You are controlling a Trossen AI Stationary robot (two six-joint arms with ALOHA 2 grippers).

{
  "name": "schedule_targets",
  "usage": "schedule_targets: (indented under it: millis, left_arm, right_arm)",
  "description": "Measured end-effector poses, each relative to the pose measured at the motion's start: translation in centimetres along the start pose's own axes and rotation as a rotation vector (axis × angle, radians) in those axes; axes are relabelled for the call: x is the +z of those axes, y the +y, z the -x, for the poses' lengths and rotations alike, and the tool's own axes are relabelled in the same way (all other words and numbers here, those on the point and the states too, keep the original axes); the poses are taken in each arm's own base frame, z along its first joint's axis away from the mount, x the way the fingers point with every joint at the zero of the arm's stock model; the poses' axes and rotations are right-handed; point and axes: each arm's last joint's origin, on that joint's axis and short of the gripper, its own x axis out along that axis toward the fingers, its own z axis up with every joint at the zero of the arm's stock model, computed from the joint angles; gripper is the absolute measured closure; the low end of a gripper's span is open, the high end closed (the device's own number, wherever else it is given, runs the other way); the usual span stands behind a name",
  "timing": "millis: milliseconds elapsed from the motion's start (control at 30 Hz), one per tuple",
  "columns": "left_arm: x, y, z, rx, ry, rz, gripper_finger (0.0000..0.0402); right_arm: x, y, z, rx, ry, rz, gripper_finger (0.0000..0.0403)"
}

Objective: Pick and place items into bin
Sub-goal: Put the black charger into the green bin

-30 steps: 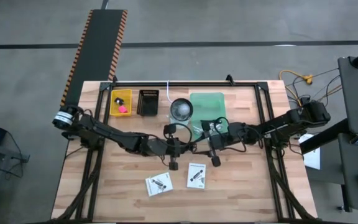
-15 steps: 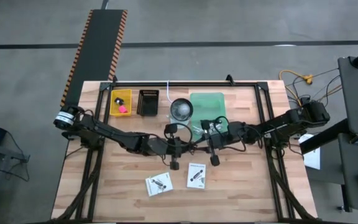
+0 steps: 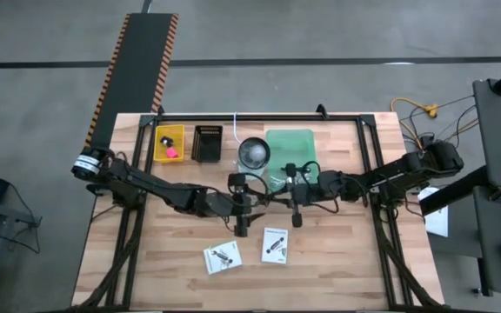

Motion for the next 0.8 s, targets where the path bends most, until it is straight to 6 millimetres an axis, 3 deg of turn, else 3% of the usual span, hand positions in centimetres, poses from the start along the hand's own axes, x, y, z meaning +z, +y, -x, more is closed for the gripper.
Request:
schedule_targets:
  millis: [300,467,600,800]
  left_arm:
    - [0.1,0.0,2.6,-0.038,0.099,0.153,0.0125]
    - [-0.5,-0.3,3.3,-0.047,0.15,0.17,0.0125]
    - [-1.2,-0.6,3.3,-0.053,0.168,0.159,0.0125]
    - [-1.5,-0.6,3.3,-0.053,0.177,0.177,0.0125]
  right_arm:
    - [2.3,-1.2,2.7,-0.15,0.094,0.026,0.0389]
    - [3.2,-2.1,4.7,-0.336,0.169,0.066,0.039]
    - [3.5,-3.0,5.8,-0.536,0.235,0.117,0.039]
    - [2.7,-5.2,6.2,-0.654,0.282,0.115,0.039]
